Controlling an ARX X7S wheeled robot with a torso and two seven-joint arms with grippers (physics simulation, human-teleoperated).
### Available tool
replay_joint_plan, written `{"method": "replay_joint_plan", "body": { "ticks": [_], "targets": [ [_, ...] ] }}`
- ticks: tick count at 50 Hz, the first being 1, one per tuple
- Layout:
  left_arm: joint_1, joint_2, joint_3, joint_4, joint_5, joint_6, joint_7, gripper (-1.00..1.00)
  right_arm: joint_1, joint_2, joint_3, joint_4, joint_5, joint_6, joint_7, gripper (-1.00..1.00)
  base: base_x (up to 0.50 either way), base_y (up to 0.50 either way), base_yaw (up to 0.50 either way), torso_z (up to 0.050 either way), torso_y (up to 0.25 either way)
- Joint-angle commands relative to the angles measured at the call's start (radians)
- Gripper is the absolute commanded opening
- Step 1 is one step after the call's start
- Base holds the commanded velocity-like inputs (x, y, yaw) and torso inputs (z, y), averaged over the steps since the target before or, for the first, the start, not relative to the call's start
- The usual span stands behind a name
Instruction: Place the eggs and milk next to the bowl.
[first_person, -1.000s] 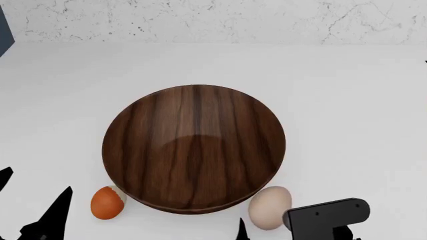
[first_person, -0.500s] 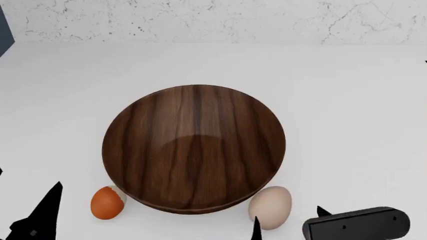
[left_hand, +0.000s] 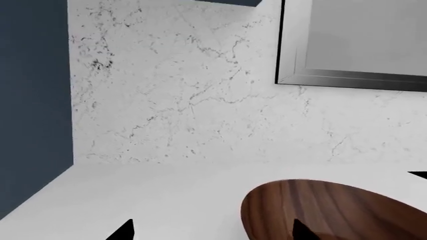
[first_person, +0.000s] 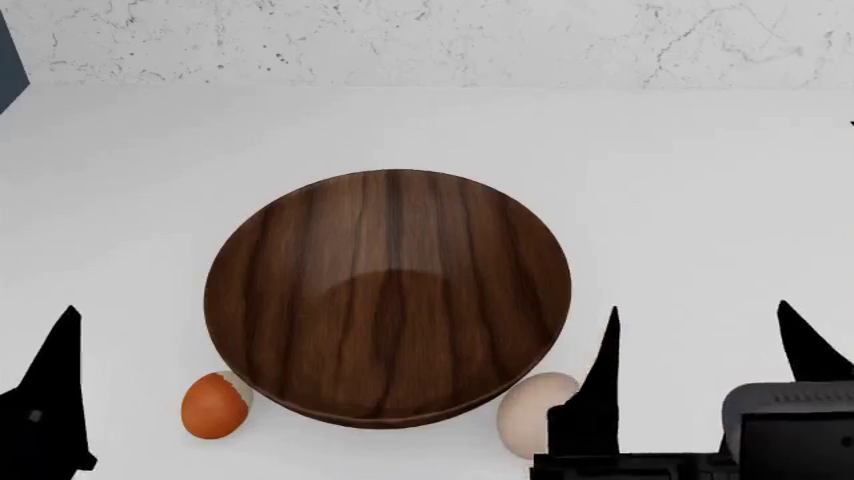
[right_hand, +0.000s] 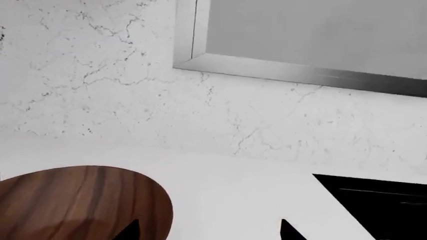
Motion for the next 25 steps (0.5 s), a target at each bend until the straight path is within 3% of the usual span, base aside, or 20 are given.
{"method": "replay_joint_plan", "body": {
  "ticks": [1, 8, 25],
  "targets": [
    [-0.058, 0.038, 0.007, -0.002, 0.024, -0.003, -0.051, 1.00, 0.072, 0.009, -0.013, 0.031, -0.098, -0.048, 0.032, 1.00, 0.00, 0.00, 0.00, 0.000, 0.000],
    [-0.081, 0.052, 0.037, -0.015, 0.056, -0.007, -0.049, 1.00, 0.127, 0.017, -0.094, 0.067, -0.198, -0.072, 0.029, 1.00, 0.00, 0.00, 0.00, 0.000, 0.000],
    [-0.091, 0.058, 0.054, -0.023, 0.086, 0.005, -0.046, 1.00, 0.160, 0.034, -0.149, 0.069, -0.237, -0.067, 0.034, 1.00, 0.00, 0.00, 0.00, 0.000, 0.000]
  ]
}}
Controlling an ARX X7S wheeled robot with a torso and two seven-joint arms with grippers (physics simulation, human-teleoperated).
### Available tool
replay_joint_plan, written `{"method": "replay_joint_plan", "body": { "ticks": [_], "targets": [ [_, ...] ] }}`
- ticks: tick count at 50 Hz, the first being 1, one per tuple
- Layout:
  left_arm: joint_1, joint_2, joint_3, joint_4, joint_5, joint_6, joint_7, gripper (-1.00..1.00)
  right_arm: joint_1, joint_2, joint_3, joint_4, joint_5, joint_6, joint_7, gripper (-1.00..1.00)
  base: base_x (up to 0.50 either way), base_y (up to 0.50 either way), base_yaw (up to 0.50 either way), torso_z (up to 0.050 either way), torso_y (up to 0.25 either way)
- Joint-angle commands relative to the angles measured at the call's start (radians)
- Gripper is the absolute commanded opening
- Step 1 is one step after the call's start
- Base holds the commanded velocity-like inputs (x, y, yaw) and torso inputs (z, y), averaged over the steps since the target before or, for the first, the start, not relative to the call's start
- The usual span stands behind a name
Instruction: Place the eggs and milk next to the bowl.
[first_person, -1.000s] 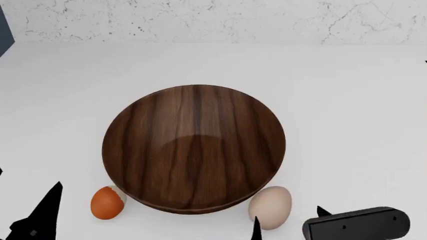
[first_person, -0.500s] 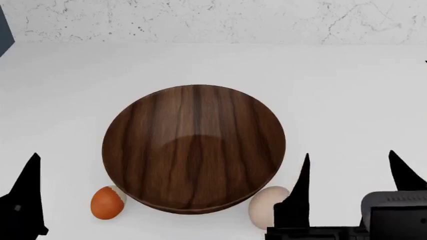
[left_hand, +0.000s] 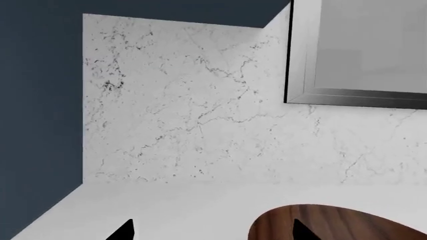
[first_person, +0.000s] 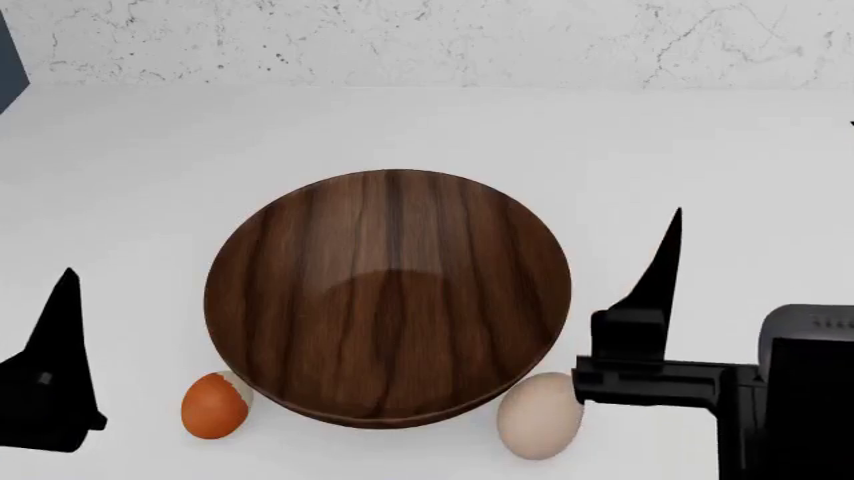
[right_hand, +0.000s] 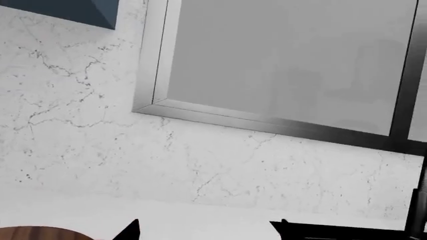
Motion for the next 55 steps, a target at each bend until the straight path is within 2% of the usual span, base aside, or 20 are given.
{"method": "replay_joint_plan", "body": {
  "ticks": [1, 23, 29, 55],
  "targets": [
    [-0.010, 0.007, 0.012, -0.004, 0.019, 0.006, -0.002, 1.00, 0.025, 0.009, -0.036, 0.004, -0.031, 0.006, 0.011, 1.00, 0.00, 0.00, 0.00, 0.000, 0.000],
    [0.009, 0.006, 0.023, 0.002, 0.042, 0.018, -0.005, 1.00, -0.027, 0.013, -0.035, 0.001, -0.031, -0.024, 0.010, 1.00, -0.42, 0.00, 0.00, 0.000, 0.000],
    [0.013, 0.007, 0.023, -0.004, 0.047, 0.027, -0.002, 1.00, -0.033, 0.006, -0.027, 0.006, -0.024, -0.046, 0.000, 1.00, 0.00, 0.00, 0.00, 0.000, 0.000],
    [0.028, 0.013, 0.024, -0.023, 0.059, 0.059, 0.010, 1.00, -0.071, -0.002, -0.026, 0.003, -0.021, -0.092, -0.006, 1.00, 0.00, -0.50, 0.00, 0.000, 0.000]
  ]
}}
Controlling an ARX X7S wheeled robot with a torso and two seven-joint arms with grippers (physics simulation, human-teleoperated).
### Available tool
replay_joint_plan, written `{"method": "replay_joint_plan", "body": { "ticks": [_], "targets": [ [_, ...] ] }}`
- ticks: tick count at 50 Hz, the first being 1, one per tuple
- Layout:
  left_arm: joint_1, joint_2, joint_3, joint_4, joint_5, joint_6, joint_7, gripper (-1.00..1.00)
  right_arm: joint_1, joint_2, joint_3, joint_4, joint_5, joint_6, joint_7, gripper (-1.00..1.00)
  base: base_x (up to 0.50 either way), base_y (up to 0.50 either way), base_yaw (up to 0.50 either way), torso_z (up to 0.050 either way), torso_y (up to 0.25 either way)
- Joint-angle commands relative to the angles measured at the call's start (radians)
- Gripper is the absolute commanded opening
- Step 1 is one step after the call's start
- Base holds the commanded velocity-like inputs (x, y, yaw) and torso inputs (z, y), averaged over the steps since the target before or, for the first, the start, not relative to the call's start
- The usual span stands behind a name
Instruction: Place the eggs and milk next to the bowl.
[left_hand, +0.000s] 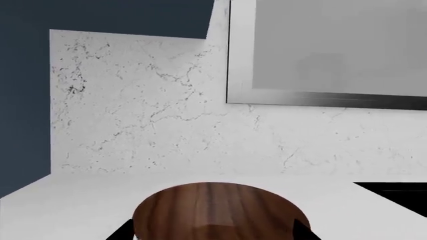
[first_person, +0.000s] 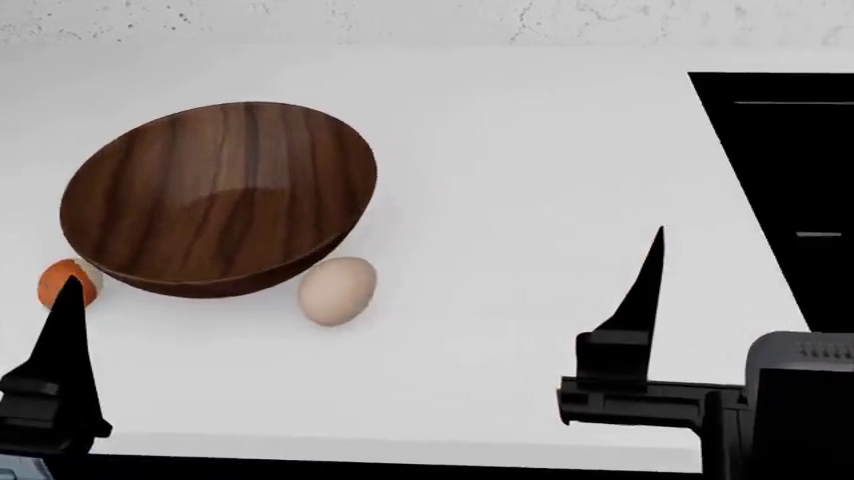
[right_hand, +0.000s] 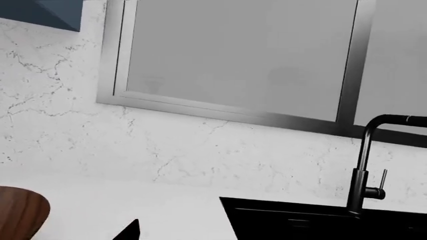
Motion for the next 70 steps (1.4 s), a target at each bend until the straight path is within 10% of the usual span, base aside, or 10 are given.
{"method": "replay_joint_plan", "body": {
  "ticks": [1, 70],
  "targets": [
    [0.005, 0.002, 0.003, -0.012, 0.009, 0.014, 0.007, 1.00, -0.014, -0.002, -0.004, 0.006, -0.006, -0.021, -0.005, 1.00, 0.00, -0.50, 0.00, 0.000, 0.000],
    [0.006, -0.001, 0.020, -0.025, 0.026, 0.030, 0.011, 1.00, -0.046, 0.016, -0.011, 0.009, -0.001, -0.061, 0.000, 1.00, 0.00, -0.50, 0.00, 0.000, 0.000]
  ]
}}
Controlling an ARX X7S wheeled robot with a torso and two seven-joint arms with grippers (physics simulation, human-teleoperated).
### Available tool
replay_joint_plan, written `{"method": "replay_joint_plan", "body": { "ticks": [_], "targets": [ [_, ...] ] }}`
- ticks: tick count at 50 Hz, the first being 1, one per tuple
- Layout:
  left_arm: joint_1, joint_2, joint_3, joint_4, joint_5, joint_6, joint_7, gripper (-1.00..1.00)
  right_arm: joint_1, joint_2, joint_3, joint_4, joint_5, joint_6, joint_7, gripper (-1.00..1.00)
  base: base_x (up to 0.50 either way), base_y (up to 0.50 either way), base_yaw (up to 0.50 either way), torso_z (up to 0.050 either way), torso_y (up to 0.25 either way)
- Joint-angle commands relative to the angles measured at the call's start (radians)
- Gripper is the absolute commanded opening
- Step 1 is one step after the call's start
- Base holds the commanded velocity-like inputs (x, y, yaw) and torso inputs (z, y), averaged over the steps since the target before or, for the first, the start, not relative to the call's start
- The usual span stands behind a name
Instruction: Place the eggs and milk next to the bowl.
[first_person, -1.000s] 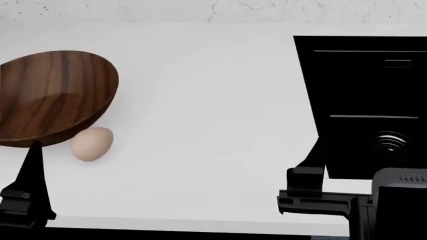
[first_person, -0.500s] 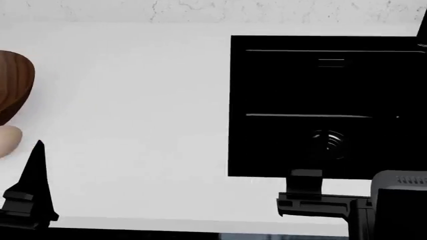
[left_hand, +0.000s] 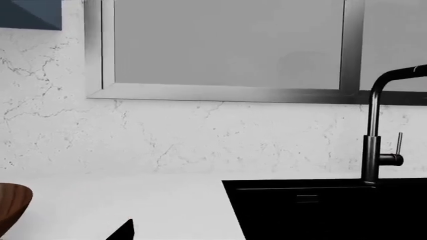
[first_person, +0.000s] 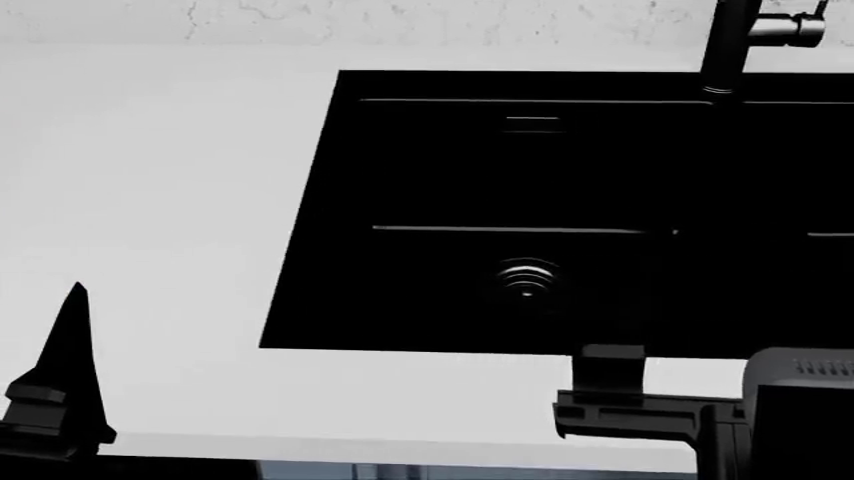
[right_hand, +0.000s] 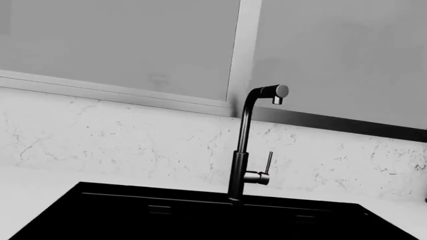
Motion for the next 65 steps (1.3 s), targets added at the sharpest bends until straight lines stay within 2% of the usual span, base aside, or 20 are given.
{"method": "replay_joint_plan", "body": {
  "ticks": [1, 65],
  "targets": [
    [-0.004, 0.001, 0.004, -0.005, 0.001, 0.001, 0.001, 1.00, -0.005, 0.002, 0.000, 0.003, 0.000, -0.009, 0.000, 1.00, 0.00, -0.50, 0.00, 0.000, 0.000],
    [0.007, 0.006, 0.002, -0.017, 0.010, 0.023, -0.013, 1.00, 0.009, 0.005, -0.032, 0.005, 0.009, -0.031, 0.003, 1.00, 0.00, -0.50, 0.00, 0.000, 0.000]
  ]
}}
